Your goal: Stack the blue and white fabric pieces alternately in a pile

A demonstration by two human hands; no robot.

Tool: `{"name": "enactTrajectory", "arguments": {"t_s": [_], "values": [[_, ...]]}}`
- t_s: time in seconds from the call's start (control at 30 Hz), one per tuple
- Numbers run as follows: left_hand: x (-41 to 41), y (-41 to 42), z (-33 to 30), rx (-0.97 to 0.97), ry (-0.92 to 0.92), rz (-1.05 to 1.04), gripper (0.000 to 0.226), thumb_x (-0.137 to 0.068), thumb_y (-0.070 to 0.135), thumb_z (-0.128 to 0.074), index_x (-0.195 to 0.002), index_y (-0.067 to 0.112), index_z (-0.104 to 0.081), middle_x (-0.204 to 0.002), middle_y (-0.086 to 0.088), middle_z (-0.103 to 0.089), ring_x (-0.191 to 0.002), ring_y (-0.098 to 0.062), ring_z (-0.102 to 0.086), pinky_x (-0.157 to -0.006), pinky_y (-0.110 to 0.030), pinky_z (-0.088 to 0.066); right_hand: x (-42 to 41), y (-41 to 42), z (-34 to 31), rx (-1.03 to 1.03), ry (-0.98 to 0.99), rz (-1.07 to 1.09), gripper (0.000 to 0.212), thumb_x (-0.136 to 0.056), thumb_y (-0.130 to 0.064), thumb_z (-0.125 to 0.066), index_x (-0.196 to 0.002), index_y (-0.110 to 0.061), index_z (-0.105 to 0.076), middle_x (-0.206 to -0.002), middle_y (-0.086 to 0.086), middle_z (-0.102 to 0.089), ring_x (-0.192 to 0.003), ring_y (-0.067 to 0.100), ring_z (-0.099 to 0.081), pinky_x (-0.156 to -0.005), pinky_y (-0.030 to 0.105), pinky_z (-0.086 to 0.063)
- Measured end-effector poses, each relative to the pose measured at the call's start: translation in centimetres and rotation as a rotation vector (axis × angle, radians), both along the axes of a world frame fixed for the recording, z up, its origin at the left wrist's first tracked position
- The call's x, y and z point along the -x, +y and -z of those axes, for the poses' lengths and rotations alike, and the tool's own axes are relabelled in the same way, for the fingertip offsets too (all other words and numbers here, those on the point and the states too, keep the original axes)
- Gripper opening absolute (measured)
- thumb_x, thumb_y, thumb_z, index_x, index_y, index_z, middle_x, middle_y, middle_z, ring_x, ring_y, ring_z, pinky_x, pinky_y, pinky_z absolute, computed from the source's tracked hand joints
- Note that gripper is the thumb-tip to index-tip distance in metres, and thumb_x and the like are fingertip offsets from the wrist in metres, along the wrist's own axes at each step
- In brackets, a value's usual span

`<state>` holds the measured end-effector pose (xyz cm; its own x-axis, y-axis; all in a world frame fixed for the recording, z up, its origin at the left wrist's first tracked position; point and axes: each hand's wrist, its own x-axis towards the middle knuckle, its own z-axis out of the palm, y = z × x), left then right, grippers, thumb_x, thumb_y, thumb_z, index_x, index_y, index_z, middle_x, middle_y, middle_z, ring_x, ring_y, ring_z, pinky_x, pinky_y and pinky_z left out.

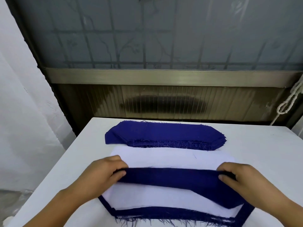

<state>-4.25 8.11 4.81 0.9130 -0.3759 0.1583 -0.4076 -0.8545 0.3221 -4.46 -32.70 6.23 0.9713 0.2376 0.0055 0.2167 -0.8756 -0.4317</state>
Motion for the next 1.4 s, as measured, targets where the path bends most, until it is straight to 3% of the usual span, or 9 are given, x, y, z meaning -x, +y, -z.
{"name": "enactTrajectory", "arguments": {"t_s": [0.2,0.27,0.37,0.5,0.67,0.8,1.0,1.13,1.4], "values": [[-0.4,-0.9,-1.7,0.088,-0.421,-0.139,0.007,-0.092,0.025,-0.063,-0.092,0.023,-0.069,-0.089,0.016,-0.061,-0.077,-0.004,-0.058,-0.065,-0.021,-0.050,-0.8,0.9,-0.2,-0.012,-0.569,0.098,0.016,-0.086,-0.005,-0.068,-0.090,-0.021,-0.067,-0.086,-0.015,-0.065,-0.072,0.010,-0.062,-0.064,0.025,-0.049],[0.5,-0.2,-0.6,0.064,-0.521,-0.091,0.031,-0.095,0.038,-0.048,-0.093,0.018,-0.072,-0.092,0.009,-0.065,-0.082,-0.008,-0.059,-0.070,-0.024,-0.050,0.0,0.2,1.1,0.033,-0.755,0.022,0.011,-0.088,-0.008,-0.060,-0.091,-0.012,-0.070,-0.090,-0.006,-0.067,-0.082,0.016,-0.061,-0.076,0.023,-0.044],[2.6,0.4,2.8,0.020,-0.568,0.038,0.052,-0.101,0.041,-0.035,-0.088,0.013,-0.076,-0.096,0.003,-0.067,-0.090,-0.010,-0.056,-0.079,-0.024,-0.044,1.5,-0.5,4.7,0.074,-0.871,-0.119,0.030,-0.088,-0.015,-0.048,-0.084,-0.004,-0.075,-0.091,0.004,-0.071,-0.093,0.020,-0.056,-0.090,0.024,-0.037],[4.5,0.0,7.4,-0.013,-0.552,0.141,0.041,-0.096,0.031,-0.044,-0.078,0.016,-0.077,-0.107,0.011,-0.055,-0.089,-0.008,-0.058,-0.079,-0.022,-0.045,3.0,-0.6,9.4,0.038,-0.784,-0.220,0.051,-0.101,-0.026,-0.034,-0.075,-0.012,-0.076,-0.091,-0.004,-0.072,-0.095,0.012,-0.055,-0.089,0.026,-0.038],[4.9,0.0,8.2,0.013,-0.408,0.056,0.032,-0.072,0.026,-0.049,-0.086,0.016,-0.077,-0.104,0.004,-0.070,-0.101,-0.006,-0.055,-0.086,-0.023,-0.045,3.2,-0.6,10.5,-0.052,-0.724,-0.126,0.056,-0.102,-0.042,-0.032,-0.075,-0.016,-0.074,-0.091,-0.009,-0.069,-0.096,0.007,-0.054,-0.092,0.018,-0.036],[4.8,0.3,8.2,0.001,-0.283,0.006,0.036,-0.072,0.032,-0.050,-0.092,0.019,-0.077,-0.111,0.007,-0.069,-0.103,-0.007,-0.058,-0.090,-0.018,-0.043,3.2,-1.0,11.1,-0.065,-0.710,-0.142,0.053,-0.100,-0.041,-0.034,-0.075,-0.017,-0.073,-0.091,-0.011,-0.069,-0.096,0.006,-0.056,-0.088,0.021,-0.042],[4.9,0.3,7.9,-0.101,-0.168,-0.122,0.051,-0.071,0.037,-0.045,-0.108,0.016,-0.075,-0.122,0.003,-0.066,-0.114,-0.008,-0.050,-0.108,-0.011,-0.017,3.4,-1.4,11.4,-0.072,-0.702,-0.131,0.048,-0.099,-0.039,-0.037,-0.075,-0.017,-0.073,-0.092,-0.012,-0.068,-0.095,0.003,-0.055,-0.086,0.018,-0.043],[4.7,0.3,7.6,-0.163,-0.135,-0.209,0.057,-0.068,0.037,-0.041,-0.109,0.014,-0.075,-0.121,0.000,-0.068,-0.106,-0.018,-0.067,-0.107,-0.012,-0.015,3.6,-1.2,11.2,-0.086,-0.710,-0.144,0.048,-0.099,-0.039,-0.038,-0.075,-0.017,-0.073,-0.091,-0.012,-0.068,-0.094,0.002,-0.055,-0.084,0.016,-0.043],[4.7,0.2,7.5,-0.140,-0.167,-0.167,0.055,-0.067,0.035,-0.040,-0.104,0.016,-0.077,-0.117,-0.001,-0.069,-0.102,-0.018,-0.068,-0.103,-0.012,-0.025,3.7,-1.2,10.9,-0.062,-0.735,-0.172,0.052,-0.099,-0.039,-0.038,-0.071,-0.015,-0.074,-0.087,-0.006,-0.070,-0.092,0.005,-0.055,-0.087,0.017,-0.042]]}}
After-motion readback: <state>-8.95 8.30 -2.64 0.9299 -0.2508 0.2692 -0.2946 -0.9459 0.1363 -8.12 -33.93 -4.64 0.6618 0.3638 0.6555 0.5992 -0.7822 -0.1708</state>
